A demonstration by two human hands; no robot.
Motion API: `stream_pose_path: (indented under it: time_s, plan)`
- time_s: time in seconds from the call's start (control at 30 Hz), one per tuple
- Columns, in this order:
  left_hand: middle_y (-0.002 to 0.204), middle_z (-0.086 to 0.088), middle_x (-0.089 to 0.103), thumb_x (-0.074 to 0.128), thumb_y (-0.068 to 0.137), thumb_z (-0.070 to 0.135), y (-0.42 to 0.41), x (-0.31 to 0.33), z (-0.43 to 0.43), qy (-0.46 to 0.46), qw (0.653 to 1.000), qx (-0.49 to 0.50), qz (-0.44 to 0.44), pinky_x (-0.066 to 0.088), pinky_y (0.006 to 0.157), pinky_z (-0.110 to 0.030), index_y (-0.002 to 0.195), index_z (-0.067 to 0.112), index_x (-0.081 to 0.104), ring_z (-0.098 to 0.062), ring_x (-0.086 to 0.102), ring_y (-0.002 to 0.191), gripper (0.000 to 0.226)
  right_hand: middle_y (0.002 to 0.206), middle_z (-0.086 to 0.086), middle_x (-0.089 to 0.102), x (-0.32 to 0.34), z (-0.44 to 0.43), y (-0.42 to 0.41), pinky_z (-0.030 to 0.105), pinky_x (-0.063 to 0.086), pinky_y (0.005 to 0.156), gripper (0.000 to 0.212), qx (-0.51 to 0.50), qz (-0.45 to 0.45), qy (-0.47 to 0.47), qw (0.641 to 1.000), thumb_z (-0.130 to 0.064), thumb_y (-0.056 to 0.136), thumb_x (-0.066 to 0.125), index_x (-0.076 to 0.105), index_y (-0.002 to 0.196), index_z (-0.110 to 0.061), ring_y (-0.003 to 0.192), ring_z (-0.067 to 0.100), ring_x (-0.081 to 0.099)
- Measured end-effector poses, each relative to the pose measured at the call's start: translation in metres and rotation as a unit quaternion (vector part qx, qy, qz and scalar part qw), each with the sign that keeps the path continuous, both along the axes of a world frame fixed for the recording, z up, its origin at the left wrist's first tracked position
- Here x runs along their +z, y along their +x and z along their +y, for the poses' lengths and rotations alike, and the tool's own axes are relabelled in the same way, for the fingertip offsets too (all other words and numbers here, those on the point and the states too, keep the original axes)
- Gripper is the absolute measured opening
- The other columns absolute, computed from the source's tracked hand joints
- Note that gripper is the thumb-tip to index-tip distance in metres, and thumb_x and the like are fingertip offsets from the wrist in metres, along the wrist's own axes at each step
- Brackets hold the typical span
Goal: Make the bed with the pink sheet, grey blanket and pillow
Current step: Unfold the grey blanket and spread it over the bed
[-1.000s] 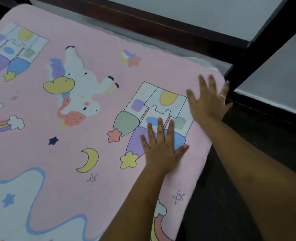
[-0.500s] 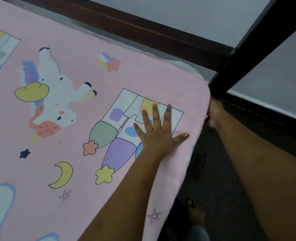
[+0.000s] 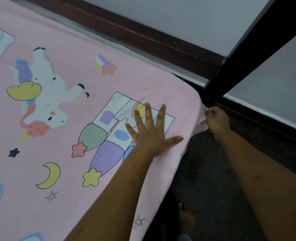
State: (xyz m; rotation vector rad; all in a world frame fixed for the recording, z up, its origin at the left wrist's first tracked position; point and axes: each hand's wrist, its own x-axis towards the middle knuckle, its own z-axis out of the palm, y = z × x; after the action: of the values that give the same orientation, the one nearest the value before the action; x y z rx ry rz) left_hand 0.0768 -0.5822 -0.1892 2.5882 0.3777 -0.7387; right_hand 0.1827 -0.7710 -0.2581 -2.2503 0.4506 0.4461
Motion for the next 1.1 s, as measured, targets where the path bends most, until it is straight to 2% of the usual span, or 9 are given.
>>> stream_pose_path:
  time_s: [0.27, 0.4, 0.47, 0.6, 0.7, 0.77, 0.87, 0.97, 1.1]
  plan:
    - [0.148, -0.004, -0.040, 0.045, 0.074, 0.078, 0.012, -0.007, -0.007, 0.017, 0.999, -0.007, -0.027, -0.016, 0.106, -0.062, 0.142, 0.040, -0.026, -0.039, -0.036, 0.134, 0.105, 0.110, 0.021, 0.060, 0.004, 0.013, -0.001, 0.036, 0.041, 0.075, 0.031, 0.060, -0.013, -0.115, 0.991, -0.028, 0.100, 0.040, 0.057, 0.108, -0.003, 0.097, 0.035, 0.057]
    - [0.149, -0.004, -0.040, 0.045, 0.074, 0.078, 0.011, -0.011, -0.007, 0.009, 0.999, 0.002, -0.046, -0.016, 0.106, -0.061, 0.142, 0.040, -0.025, -0.038, -0.035, 0.134, 0.105, 0.130, 0.023, 0.048, 0.011, 0.022, -0.011, 0.043, 0.041, 0.087, 0.034, 0.107, 0.091, -0.199, 0.970, -0.021, 0.098, 0.041, 0.037, 0.127, -0.004, 0.116, 0.040, 0.050]
    - [0.151, -0.003, -0.035, 0.046, 0.075, 0.076, 0.009, -0.011, -0.007, 0.003, 0.998, 0.007, -0.058, -0.015, 0.107, -0.059, 0.144, 0.041, -0.020, -0.036, -0.032, 0.137, 0.102, 0.128, 0.023, 0.050, 0.018, 0.026, -0.018, 0.041, 0.040, 0.081, 0.036, 0.098, 0.104, -0.195, 0.970, -0.023, 0.098, 0.041, 0.035, 0.128, -0.006, 0.113, 0.039, 0.052]
    - [0.160, 0.003, -0.002, 0.050, 0.090, 0.052, -0.002, 0.007, 0.005, -0.086, 0.989, 0.044, -0.115, -0.002, 0.115, -0.051, 0.149, 0.036, 0.012, -0.025, -0.008, 0.146, 0.072, 0.119, 0.019, 0.055, 0.046, 0.038, -0.038, 0.037, 0.041, 0.076, 0.028, 0.053, 0.034, -0.113, 0.992, -0.019, 0.096, 0.041, 0.040, 0.121, -0.006, 0.105, 0.035, 0.056]
    - [0.156, 0.003, 0.023, 0.051, 0.096, 0.028, -0.030, 0.034, 0.015, -0.224, 0.960, 0.102, -0.136, 0.016, 0.117, -0.035, 0.147, 0.023, 0.026, -0.016, 0.016, 0.144, 0.057, 0.122, 0.017, 0.055, 0.078, 0.052, -0.057, 0.044, 0.047, 0.087, 0.030, 0.036, -0.018, -0.062, 0.997, -0.008, 0.089, 0.043, 0.044, 0.119, -0.009, 0.108, 0.035, 0.054]
    - [0.154, 0.001, 0.028, 0.052, 0.096, 0.020, -0.061, 0.054, 0.021, -0.234, 0.951, 0.119, -0.162, 0.016, 0.114, -0.023, 0.146, 0.020, 0.030, -0.015, 0.022, 0.143, 0.055, 0.134, 0.015, 0.047, 0.106, 0.066, -0.077, 0.046, 0.042, 0.097, 0.041, 0.047, -0.040, -0.073, 0.995, -0.005, 0.089, 0.042, 0.043, 0.129, -0.011, 0.120, 0.036, 0.046]
    - [0.148, 0.005, 0.035, 0.050, 0.096, 0.015, -0.105, 0.084, 0.034, -0.248, 0.931, 0.185, -0.195, 0.017, 0.104, -0.008, 0.143, 0.017, 0.035, -0.012, 0.030, 0.138, 0.049, 0.145, 0.008, 0.036, 0.155, 0.097, -0.115, 0.043, 0.036, 0.099, 0.046, 0.123, -0.076, -0.131, 0.981, -0.011, 0.093, 0.046, 0.038, 0.138, -0.017, 0.130, 0.031, 0.037]
    - [0.144, 0.012, 0.036, 0.049, 0.097, 0.017, -0.153, 0.117, 0.052, -0.261, 0.914, 0.239, -0.198, 0.018, 0.097, 0.001, 0.143, 0.018, 0.035, -0.008, 0.033, 0.136, 0.048, 0.145, 0.001, 0.037, 0.195, 0.133, -0.171, 0.039, 0.038, 0.096, 0.046, 0.223, -0.102, -0.142, 0.959, -0.017, 0.094, 0.050, 0.038, 0.138, -0.021, 0.130, 0.024, 0.037]
    - [0.146, 0.008, 0.036, 0.050, 0.094, 0.010, -0.207, 0.160, 0.087, -0.209, 0.913, 0.275, -0.216, 0.021, 0.104, -0.011, 0.144, 0.017, 0.033, -0.013, 0.032, 0.137, 0.053, 0.154, 0.001, 0.024, 0.238, 0.178, -0.241, 0.041, 0.030, 0.108, 0.053, 0.318, -0.103, -0.157, 0.929, -0.022, 0.095, 0.050, 0.030, 0.143, -0.024, 0.141, 0.021, 0.021]
